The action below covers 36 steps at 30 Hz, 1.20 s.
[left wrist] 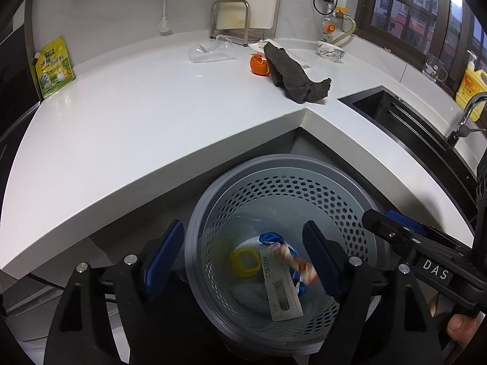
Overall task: Collect trash
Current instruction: 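Carry the lid and wrapper over the bin and open both grippers, then move both open grippers back toward the grey cloth and orange peel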
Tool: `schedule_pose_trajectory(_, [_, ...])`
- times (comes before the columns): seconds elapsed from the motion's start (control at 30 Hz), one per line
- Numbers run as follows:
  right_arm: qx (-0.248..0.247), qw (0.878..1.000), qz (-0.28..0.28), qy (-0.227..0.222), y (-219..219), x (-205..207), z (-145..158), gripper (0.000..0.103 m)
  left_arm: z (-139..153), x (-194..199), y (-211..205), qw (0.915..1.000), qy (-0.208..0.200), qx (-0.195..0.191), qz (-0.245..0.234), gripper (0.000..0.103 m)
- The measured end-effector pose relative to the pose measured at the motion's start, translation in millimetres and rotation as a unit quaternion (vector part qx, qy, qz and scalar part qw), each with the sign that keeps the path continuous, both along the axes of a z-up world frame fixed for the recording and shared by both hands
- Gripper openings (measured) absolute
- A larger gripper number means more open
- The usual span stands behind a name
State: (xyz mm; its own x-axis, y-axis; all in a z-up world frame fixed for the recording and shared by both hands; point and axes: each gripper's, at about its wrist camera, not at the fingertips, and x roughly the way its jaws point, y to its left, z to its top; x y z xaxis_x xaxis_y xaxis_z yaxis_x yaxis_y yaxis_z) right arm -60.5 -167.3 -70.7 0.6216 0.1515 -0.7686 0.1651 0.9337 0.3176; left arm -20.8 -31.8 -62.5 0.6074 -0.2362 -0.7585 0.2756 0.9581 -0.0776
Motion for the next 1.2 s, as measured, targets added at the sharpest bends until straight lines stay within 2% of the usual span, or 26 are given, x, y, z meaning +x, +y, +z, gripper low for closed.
schedule_pose_trajectory(0.27, [0.001,1.0,0.0,-0.004,0,-3,2,0.054,3,-1,7,0.9999,-0.007,-0.002,0.009,0.081])
schedule_pose_trajectory(0.4, [-0.004,1.0,0.0,-0.015,0,-5,6,0.054,5,-1,10,0.9999,-0.009,-0.001,0.012,0.085])
schedule_pose_trajectory(0.7, [-0.011,0.999,-0.002,-0.039,-2,-9,17,0.056,11,5,12,0.9996,-0.025,0.002,0.015,0.086])
schedule_pose_trajectory(0.83, [-0.021,0.999,-0.006,-0.049,-5,-5,26,0.059,21,12,14,0.9992,-0.038,0.002,0.013,0.091])
schedule_pose_trajectory(1.03, [-0.045,0.997,-0.001,-0.061,-10,17,46,0.059,38,35,16,0.9988,-0.047,0.0,0.012,0.093])
schedule_pose_trajectory(1.1, [-0.054,0.996,0.005,-0.068,-11,28,54,0.065,43,45,18,0.9986,-0.051,-0.005,0.013,0.094])
schedule_pose_trajectory(1.2, [-0.071,0.994,0.015,-0.079,-11,52,65,0.066,51,61,19,0.9979,-0.061,-0.006,0.022,0.094])
